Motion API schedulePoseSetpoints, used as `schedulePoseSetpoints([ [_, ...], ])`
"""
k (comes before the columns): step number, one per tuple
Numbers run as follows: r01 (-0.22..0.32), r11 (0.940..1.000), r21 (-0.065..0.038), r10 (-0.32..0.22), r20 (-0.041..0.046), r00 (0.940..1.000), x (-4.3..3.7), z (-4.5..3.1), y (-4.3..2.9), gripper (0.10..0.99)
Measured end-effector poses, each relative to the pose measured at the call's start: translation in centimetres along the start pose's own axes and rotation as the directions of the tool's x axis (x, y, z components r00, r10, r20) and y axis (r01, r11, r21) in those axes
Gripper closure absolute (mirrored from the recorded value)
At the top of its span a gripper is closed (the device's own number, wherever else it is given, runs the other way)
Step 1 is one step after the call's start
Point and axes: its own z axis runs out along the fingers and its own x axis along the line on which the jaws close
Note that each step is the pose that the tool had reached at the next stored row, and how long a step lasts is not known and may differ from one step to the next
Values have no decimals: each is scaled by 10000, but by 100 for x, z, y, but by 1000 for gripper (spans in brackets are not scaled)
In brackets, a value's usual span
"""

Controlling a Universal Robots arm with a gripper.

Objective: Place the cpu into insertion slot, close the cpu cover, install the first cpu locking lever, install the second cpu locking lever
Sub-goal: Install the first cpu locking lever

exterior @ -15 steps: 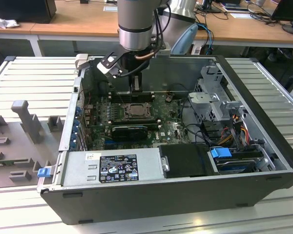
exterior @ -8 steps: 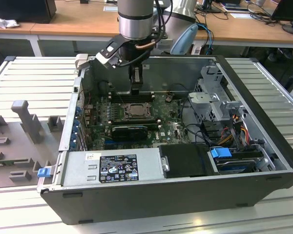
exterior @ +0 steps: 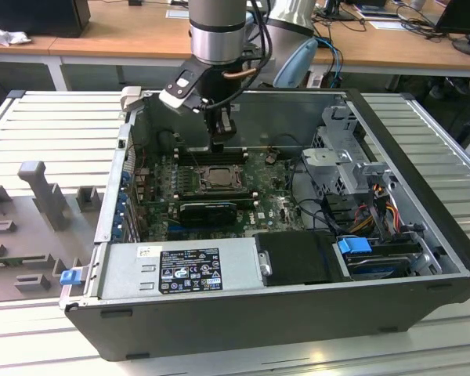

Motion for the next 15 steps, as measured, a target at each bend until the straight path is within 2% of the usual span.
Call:
schedulePoseSetpoints([
  [1,430,9991,-1,-430,-11,9991,0,0,0,980],
  [3,804,9968,-2,-804,-20,9968,0,0,0,980],
  [6,1826,9832,2,-1826,-22,9832,0,0,-1,980],
  [9,2388,9711,-2,-2388,-36,9711,1,0,-1,980],
  [10,2566,9665,-4,-2566,-41,9665,1,1,-1,980],
  [11,2928,9562,-8,-2928,-50,9561,0,3,-2,980],
  [13,3209,9471,-7,-3209,-56,9471,0,3,-1,980],
  [15,3566,9343,-12,-3566,-66,9342,0,6,-1,980],
])
